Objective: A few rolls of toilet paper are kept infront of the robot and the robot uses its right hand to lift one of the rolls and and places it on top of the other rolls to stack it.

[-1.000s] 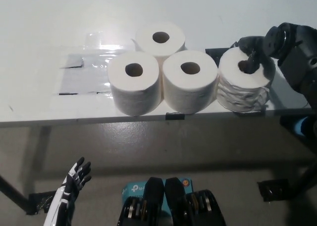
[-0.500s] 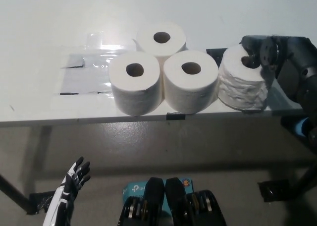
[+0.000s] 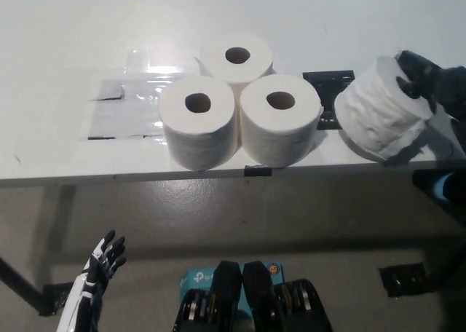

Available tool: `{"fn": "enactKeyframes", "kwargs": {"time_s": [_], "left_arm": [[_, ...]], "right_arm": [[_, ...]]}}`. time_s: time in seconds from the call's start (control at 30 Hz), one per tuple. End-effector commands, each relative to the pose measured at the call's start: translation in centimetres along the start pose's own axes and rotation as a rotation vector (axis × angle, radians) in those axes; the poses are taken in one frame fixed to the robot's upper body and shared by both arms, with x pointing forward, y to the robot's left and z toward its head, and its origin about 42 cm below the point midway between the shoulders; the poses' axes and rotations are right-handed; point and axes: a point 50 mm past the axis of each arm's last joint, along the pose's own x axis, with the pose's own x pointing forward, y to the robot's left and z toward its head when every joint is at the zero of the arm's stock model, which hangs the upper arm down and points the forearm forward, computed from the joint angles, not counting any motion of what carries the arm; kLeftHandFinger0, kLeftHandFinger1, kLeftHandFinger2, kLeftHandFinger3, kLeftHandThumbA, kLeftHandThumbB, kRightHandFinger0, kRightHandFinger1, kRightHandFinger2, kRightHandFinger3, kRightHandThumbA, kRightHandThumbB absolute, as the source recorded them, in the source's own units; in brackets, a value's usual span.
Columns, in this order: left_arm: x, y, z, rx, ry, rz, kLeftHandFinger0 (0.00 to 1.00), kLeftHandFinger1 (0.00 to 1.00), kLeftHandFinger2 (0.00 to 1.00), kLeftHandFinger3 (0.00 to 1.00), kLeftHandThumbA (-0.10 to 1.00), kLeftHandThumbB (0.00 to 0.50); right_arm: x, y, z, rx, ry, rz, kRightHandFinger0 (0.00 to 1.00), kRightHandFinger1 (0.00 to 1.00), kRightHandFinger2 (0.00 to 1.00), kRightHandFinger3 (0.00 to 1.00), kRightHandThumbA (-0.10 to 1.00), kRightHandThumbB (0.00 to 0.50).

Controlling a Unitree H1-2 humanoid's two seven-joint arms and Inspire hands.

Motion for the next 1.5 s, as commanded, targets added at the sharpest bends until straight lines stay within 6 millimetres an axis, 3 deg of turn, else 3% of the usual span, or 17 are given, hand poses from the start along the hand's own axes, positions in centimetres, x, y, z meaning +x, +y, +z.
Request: {"fn": "enactKeyframes", "kwargs": {"time_s": [0.0,0.03,0.1,0.17,0.43,0.53,0.57,0.63,0.7,0.8,0.93,1.0,1.2,1.33,1.47], "left_arm": [[-0.2,0.4,0.7,0.016,-0.042,0.012,1.0,1.0,1.0,1.0,1.0,0.359],[-0.2,0.5,0.7,0.019,-0.047,0.015,1.0,1.0,1.0,1.0,1.0,0.355],[-0.1,0.5,0.7,0.021,-0.047,0.02,1.0,1.0,1.0,1.0,1.0,0.359],[0.1,0.6,0.7,0.023,-0.042,0.026,1.0,1.0,1.0,1.0,1.0,0.375],[0.1,1.0,0.6,0.026,-0.046,0.03,1.0,1.0,1.0,1.0,1.0,0.36],[0.1,0.9,0.6,0.024,-0.043,0.029,1.0,1.0,1.0,1.0,1.0,0.36],[0.1,0.9,0.7,0.023,-0.044,0.031,1.0,1.0,1.0,1.0,1.0,0.357],[0.1,0.9,0.7,0.022,-0.046,0.031,1.0,1.0,1.0,1.0,1.0,0.347],[-0.1,0.9,0.7,0.025,-0.043,0.034,1.0,1.0,1.0,1.0,1.0,0.339],[0.0,1.0,0.5,0.023,-0.047,0.035,1.0,1.0,1.0,1.0,1.0,0.339],[0.0,1.0,0.6,0.025,-0.044,0.033,1.0,1.0,1.0,1.0,1.0,0.353],[0.0,1.0,0.5,0.024,-0.043,0.032,1.0,1.0,1.0,1.0,1.0,0.354],[0.0,1.1,0.6,0.021,-0.036,0.036,1.0,1.0,1.0,1.0,1.0,0.352],[0.1,1.0,0.5,0.021,-0.039,0.031,1.0,1.0,1.0,1.0,1.0,0.352],[0.0,1.1,0.6,0.025,-0.041,0.027,1.0,1.0,1.0,1.0,1.0,0.365]], "right_arm": [[-0.4,0.5,-3.2,0.339,0.007,-0.009,0.0,0.12,0.41,0.16,0.99,0.017],[-0.5,0.9,-3.9,0.439,0.003,-0.005,0.0,0.07,0.34,0.09,0.94,0.018],[-0.6,1.4,-4.8,0.579,0.027,0.014,0.0,0.0,0.21,0.0,0.96,0.046],[-0.7,2.2,-6.0,0.687,0.035,0.017,0.0,0.0,0.02,0.0,1.0,0.072],[-1.3,4.6,-8.8,1.18,-0.039,0.077,0.0,0.0,0.0,0.0,1.0,0.066],[-1.5,5.2,-9.2,1.344,-0.095,0.115,0.0,0.0,0.0,0.0,1.0,0.069],[-1.5,5.3,-9.1,1.403,-0.103,0.121,0.0,0.0,0.0,0.0,1.0,0.093],[-1.5,5.3,-9.0,1.426,-0.126,0.125,0.0,0.0,0.0,0.0,1.0,0.085],[-1.4,5.0,-8.4,1.478,-0.146,0.142,0.0,0.0,0.0,0.0,1.0,0.081],[-1.3,3.8,-7.3,1.554,-0.187,0.158,0.0,0.0,0.0,0.0,1.0,0.135],[-1.2,1.8,-5.6,1.581,-0.277,0.165,0.0,0.0,0.0,0.0,1.0,0.163],[-1.3,1.1,-5.2,1.576,-0.296,0.169,0.0,0.0,0.0,0.0,1.0,0.158],[-1.4,-2.7,-0.8,1.531,-0.392,0.239,0.0,0.0,0.0,0.0,1.0,0.11],[-1.7,-4.4,1.4,1.395,-0.411,0.275,0.0,0.0,0.0,0.0,1.0,0.148],[-1.9,-5.9,3.9,1.338,-0.437,0.284,0.0,0.0,0.0,0.0,1.0,0.097]]}}
